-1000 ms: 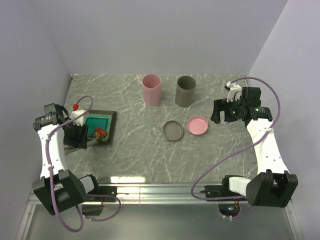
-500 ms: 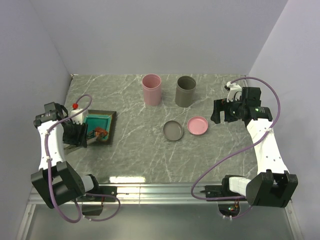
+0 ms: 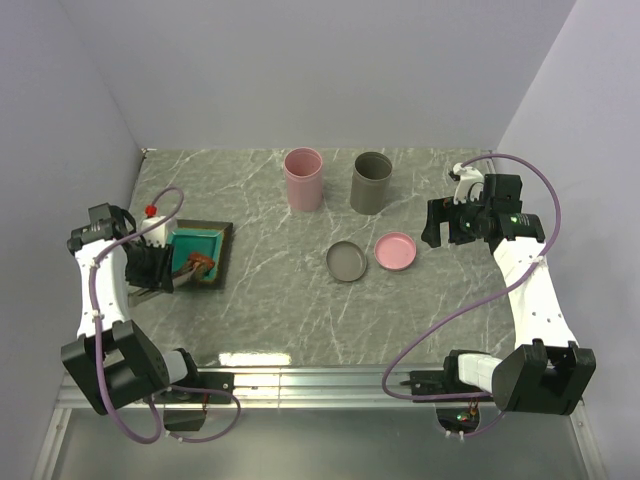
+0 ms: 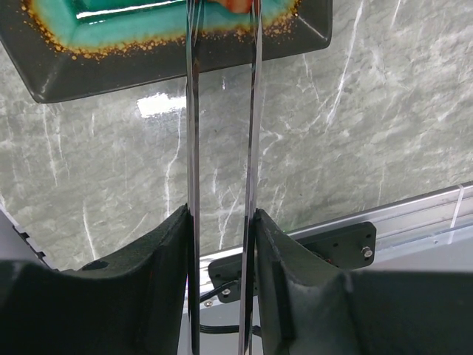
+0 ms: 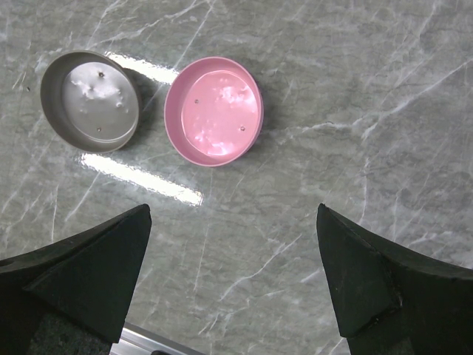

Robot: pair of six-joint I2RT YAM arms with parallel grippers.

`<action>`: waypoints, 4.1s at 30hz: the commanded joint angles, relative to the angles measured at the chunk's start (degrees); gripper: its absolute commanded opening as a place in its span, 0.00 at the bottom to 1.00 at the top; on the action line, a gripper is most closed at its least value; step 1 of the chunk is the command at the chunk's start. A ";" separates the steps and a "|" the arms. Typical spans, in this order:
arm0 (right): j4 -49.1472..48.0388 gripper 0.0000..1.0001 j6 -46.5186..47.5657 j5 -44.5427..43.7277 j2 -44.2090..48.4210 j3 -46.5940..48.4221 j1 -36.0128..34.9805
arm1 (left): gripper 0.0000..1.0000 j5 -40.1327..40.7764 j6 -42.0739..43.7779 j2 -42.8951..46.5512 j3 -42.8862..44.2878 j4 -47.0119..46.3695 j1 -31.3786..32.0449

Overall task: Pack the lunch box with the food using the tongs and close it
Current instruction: Pick up the food using the clamp, then place the food into the lunch box, then pick up the food using the clamp

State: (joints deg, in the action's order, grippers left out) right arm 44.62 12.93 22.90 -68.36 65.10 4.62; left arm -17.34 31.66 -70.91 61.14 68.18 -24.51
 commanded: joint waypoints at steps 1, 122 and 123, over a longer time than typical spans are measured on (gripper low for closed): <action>-0.76 1.00 -0.10 -0.66 1.65 -0.41 -0.40 | 0.34 -1.64 -0.46 2.53 3.63 1.51 -0.27; -0.15 1.00 -0.18 -1.45 -0.73 0.12 -0.40 | 0.42 -12.46 10.97 9.91 4.43 7.40 -3.43; -0.15 1.00 -0.18 -1.36 -0.64 0.11 -0.49 | 0.41 -12.10 11.58 10.53 3.29 7.66 -3.78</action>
State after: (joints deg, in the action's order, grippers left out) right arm 44.80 12.71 21.02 -70.85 65.30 4.58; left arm -30.20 39.55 -62.63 66.11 74.11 -27.35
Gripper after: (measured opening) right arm 0.996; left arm 0.417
